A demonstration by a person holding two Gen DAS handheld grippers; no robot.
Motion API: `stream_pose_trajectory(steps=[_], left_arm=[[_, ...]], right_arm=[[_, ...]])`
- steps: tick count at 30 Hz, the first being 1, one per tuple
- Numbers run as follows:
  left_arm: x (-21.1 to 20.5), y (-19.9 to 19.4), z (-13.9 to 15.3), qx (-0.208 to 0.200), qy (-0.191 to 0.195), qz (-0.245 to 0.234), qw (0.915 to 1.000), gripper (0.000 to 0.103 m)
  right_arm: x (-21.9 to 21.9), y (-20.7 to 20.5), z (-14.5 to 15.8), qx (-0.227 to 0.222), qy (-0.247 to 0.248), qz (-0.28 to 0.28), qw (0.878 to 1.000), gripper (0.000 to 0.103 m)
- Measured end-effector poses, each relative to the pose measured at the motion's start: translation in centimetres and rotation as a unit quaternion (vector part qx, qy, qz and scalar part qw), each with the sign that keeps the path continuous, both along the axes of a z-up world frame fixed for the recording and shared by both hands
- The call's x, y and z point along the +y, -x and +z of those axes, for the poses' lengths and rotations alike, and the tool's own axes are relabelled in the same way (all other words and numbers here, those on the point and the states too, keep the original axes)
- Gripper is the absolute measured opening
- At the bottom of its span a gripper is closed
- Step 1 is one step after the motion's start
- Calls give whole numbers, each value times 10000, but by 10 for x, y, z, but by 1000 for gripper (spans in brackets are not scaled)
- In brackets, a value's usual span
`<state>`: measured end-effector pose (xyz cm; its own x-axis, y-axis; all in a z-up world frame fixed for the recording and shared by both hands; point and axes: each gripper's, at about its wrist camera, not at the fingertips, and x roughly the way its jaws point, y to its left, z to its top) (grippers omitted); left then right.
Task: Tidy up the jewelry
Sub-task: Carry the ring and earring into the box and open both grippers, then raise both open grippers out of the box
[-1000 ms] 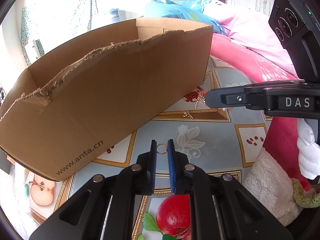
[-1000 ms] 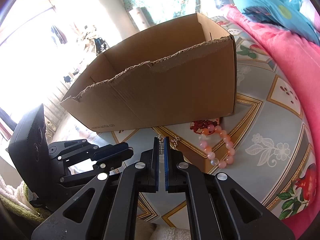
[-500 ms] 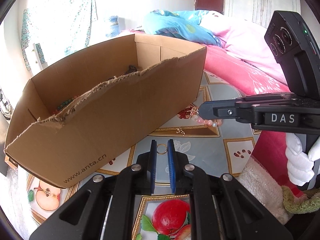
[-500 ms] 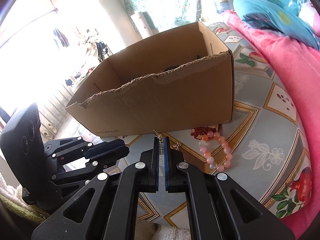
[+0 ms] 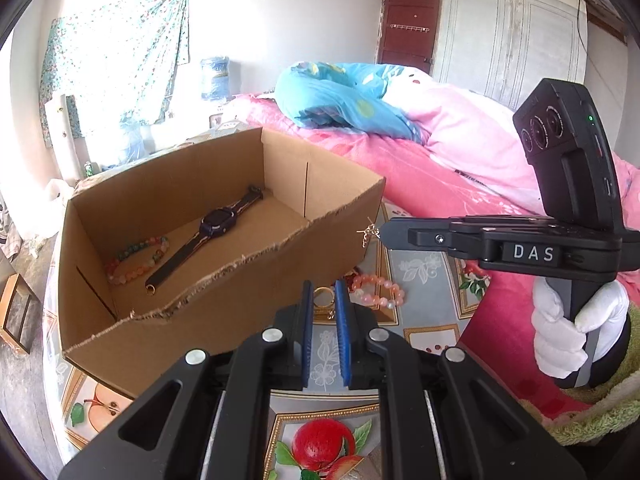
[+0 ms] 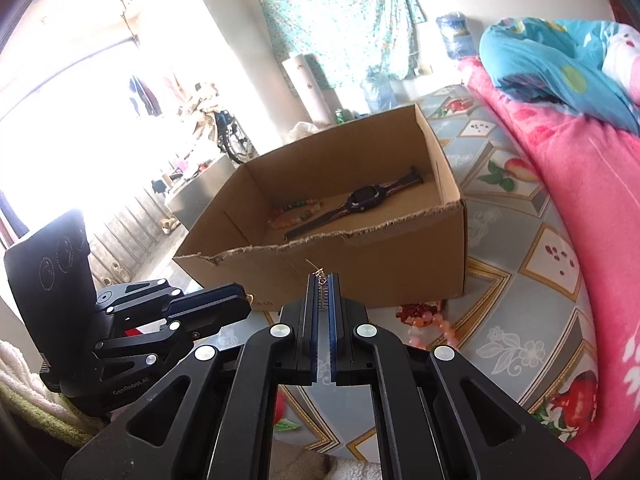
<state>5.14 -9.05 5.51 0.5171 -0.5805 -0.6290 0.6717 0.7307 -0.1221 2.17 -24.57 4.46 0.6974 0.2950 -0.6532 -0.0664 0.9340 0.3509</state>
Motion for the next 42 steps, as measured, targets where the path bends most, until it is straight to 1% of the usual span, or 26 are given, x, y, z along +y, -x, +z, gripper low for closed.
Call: stream_pose_trajectory(steps=[5, 7, 9, 11, 12, 15, 17, 19, 21, 26, 31, 38, 42], left_arm=[[7, -24, 33, -106, 155, -115, 9998, 10], [5, -40, 42, -74, 47, -187, 9998, 10], [1, -63, 46, 56, -180, -186, 9997, 10], [-3, -91, 45, 351, -364, -180, 9986, 10], [-6, -106, 42, 533, -462, -131, 9974, 10], [-11, -151, 25, 1134, -725, -1, 9909, 10], [-15, -177, 10, 1565, -820, 90, 9842, 10], [-19, -199, -5, 1985, -873, 153, 9761, 10], [-25, -215, -20, 2295, -975, 203, 9682, 10], [-39, -235, -44, 2708, -1119, 210, 9559, 10], [-44, -246, -57, 3043, -1178, 280, 9449, 10], [-45, -254, -66, 3205, -1225, 382, 9385, 10], [-44, -256, -66, 3198, -1201, 437, 9388, 10]], right_arm=[[-2, -22, 30, -385, 36, 313, 9988, 3], [-4, -40, 38, -415, 116, 494, 9978, 3], [-8, -63, 39, -264, 151, 634, 9975, 3], [-11, -85, 38, -39, 154, 781, 9968, 3], [-13, -98, 34, 148, 158, 860, 9961, 3], [-18, -133, 19, 727, 112, 1059, 9917, 3], [-18, -154, 7, 1105, 200, 1112, 9874, 3], [-16, -166, -3, 1354, 361, 1209, 9827, 3], [-14, -179, -14, 1615, 463, 1267, 9776, 3], [-7, -196, -35, 2038, 883, 1387, 9651, 3], [6, -203, -43, 2130, 1384, 1524, 9551, 3], [16, -208, -52, 2236, 1746, 1574, 9459, 4], [16, -211, -50, 2203, 1748, 1555, 9470, 6]])
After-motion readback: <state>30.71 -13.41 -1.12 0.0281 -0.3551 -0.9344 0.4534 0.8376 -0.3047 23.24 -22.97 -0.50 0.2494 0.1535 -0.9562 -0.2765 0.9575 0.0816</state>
